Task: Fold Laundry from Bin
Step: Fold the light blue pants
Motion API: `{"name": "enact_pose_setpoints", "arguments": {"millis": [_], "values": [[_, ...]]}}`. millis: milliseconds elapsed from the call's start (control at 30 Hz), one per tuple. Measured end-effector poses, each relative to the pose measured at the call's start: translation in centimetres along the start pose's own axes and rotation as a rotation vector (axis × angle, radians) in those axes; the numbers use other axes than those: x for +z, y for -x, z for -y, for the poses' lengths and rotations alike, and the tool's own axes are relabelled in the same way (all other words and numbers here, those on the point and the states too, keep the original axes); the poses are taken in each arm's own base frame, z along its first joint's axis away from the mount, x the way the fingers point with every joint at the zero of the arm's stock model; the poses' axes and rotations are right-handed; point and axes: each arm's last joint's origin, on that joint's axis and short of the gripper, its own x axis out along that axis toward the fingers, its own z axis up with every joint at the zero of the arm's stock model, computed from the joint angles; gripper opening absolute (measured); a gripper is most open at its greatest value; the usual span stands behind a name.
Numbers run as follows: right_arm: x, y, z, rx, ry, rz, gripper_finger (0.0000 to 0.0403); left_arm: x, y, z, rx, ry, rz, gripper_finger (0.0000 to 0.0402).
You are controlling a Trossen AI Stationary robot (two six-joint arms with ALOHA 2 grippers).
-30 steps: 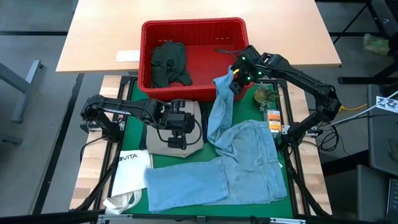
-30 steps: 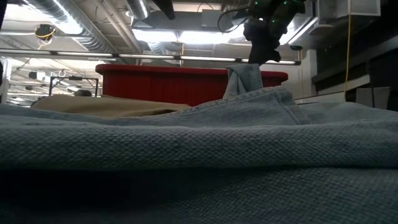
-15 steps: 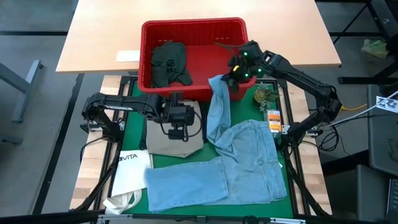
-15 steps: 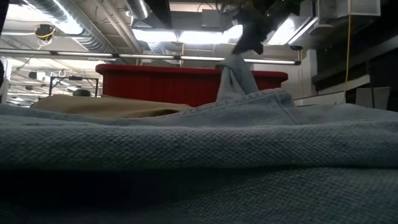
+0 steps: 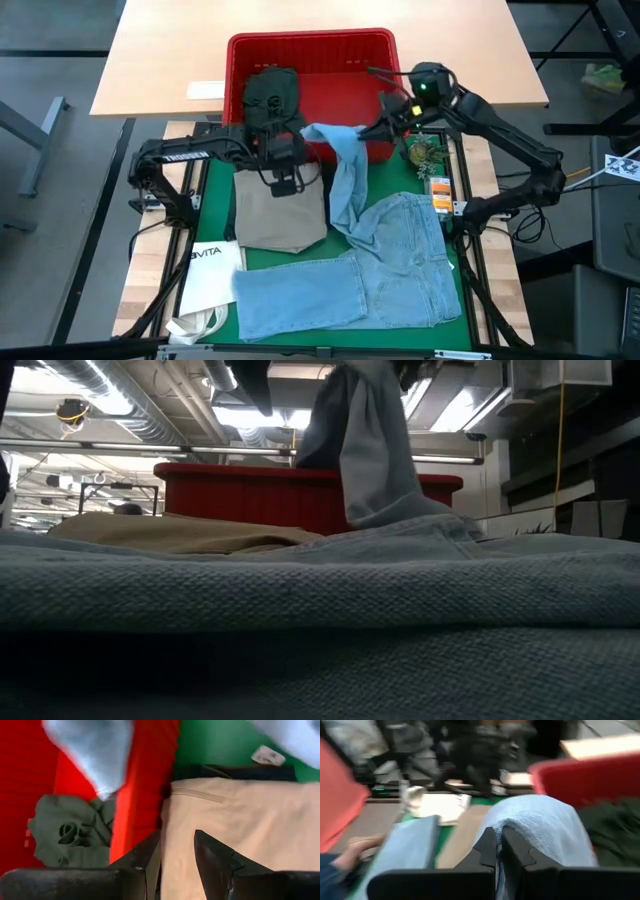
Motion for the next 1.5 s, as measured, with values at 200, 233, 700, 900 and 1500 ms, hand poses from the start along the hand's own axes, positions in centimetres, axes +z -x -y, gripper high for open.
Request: {"name": "enact_pose_setpoints", "arguments": {"millis": [200,233,700,900,1500], "values": [[1.1,-0.1,-3.0,0.076,0.066,0.032,0.0016,0.4,0.0,-1.5,0.018,0.101,0.063,0.0114],[1.1,-0.1,-3.3,0.08,0.071,0.033,0.0015,0.5,-0.1,-1.5,0.018,0.109,0.066,0.0114],[1.4,-0.5,-4.6,0.09,0.095,0.033,0.0012,0.2,-2.7,-0.3,0.04,0.006,0.029,0.0121],[1.4,-0.5,-4.6,0.094,0.097,0.036,0.0014,0.5,-3.5,-0.2,0.093,-0.017,0.071,0.0168],[1.4,-0.6,-4.6,0.102,0.121,0.035,0.0016,0.0,-10.5,-0.7,0.241,0.182,0.202,0.0219]]}}
